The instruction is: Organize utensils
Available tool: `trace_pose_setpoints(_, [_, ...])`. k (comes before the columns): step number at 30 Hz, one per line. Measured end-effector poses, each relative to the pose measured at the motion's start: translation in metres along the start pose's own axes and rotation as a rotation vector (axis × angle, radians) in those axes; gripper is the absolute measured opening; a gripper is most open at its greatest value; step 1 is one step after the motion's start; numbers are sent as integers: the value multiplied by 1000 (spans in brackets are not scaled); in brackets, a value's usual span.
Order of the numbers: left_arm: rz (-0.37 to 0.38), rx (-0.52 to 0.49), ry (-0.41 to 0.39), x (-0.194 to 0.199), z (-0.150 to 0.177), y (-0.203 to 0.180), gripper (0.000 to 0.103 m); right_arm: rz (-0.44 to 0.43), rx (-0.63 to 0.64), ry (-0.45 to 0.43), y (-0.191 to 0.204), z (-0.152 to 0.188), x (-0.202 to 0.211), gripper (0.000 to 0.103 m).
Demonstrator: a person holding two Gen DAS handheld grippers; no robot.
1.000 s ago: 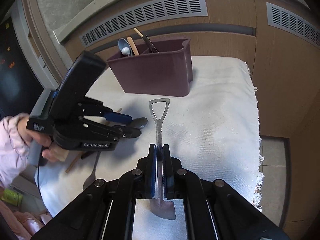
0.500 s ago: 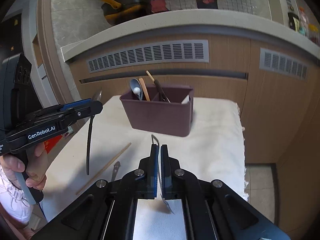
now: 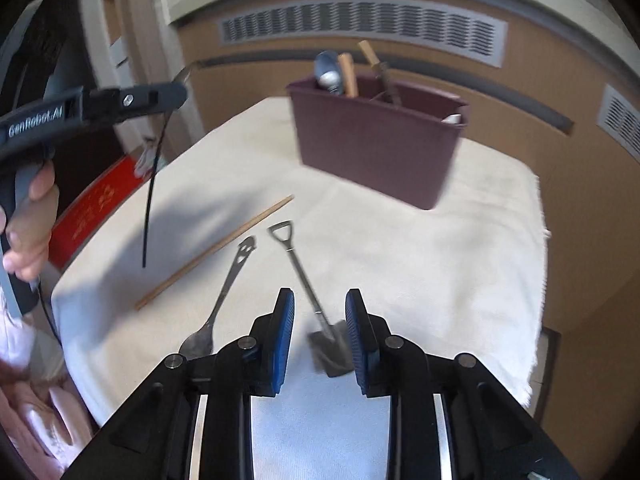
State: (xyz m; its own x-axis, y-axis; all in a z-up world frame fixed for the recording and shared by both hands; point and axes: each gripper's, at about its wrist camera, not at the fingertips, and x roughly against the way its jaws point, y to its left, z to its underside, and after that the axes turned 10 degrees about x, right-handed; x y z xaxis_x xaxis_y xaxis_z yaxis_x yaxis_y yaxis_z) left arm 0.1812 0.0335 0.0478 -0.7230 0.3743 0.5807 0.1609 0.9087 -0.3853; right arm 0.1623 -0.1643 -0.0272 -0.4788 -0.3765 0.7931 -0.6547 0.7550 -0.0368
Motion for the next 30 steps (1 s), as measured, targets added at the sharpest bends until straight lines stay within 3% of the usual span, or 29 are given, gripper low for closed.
trace_pose_setpoints(4, [-10, 20, 18, -3, 3, 11, 34, -89, 113, 31, 10, -22, -34, 28])
trace_pose_setpoints(7, [-26, 24, 32, -6, 6, 19, 34, -84, 178, 82, 11, -33, -59, 28])
trace_pose_setpoints(10, [-26, 41, 44, -5, 7, 29, 34, -85, 138, 106, -2, -22, -50, 28])
trace_pose_setpoints(11, [-22, 50, 45, -6, 7, 32, 34, -60, 120, 107, -5, -12, -42, 33])
trace_pose_setpoints(14, [-9, 70, 47, -9, 7, 33, 34, 25, 66, 92, -4, 25, -17, 68])
trace_pose_setpoints(15, [-2, 70, 51, -12, 8, 32, 34, 40, 41, 84, -3, 38, -12, 71])
trace_pose_setpoints(20, [14, 48, 85, -24, 14, 20, 34, 82, -94, 33, 1, 76, -2, 69])
trace_pose_setpoints(22, [19, 44, 98, -25, 16, 16, 34, 84, -137, 25, -5, 75, -7, 61])
trace_pose_setpoints(26, [14, 43, 98, -21, 18, 14, 34, 85, -127, 26, -12, 65, -13, 60])
trace_pose_setpoints(28, [15, 47, 95, -18, 19, 14, 34, 131, -56, 39, 1, 55, -19, 53])
trace_pose_setpoints(29, [14, 46, 94, -17, 20, 13, 34, 117, -33, 34, 6, 54, -16, 33])
trace_pose_setpoints(30, [14, 44, 96, -16, 20, 13, 34, 120, -22, 37, 9, 51, -15, 29])
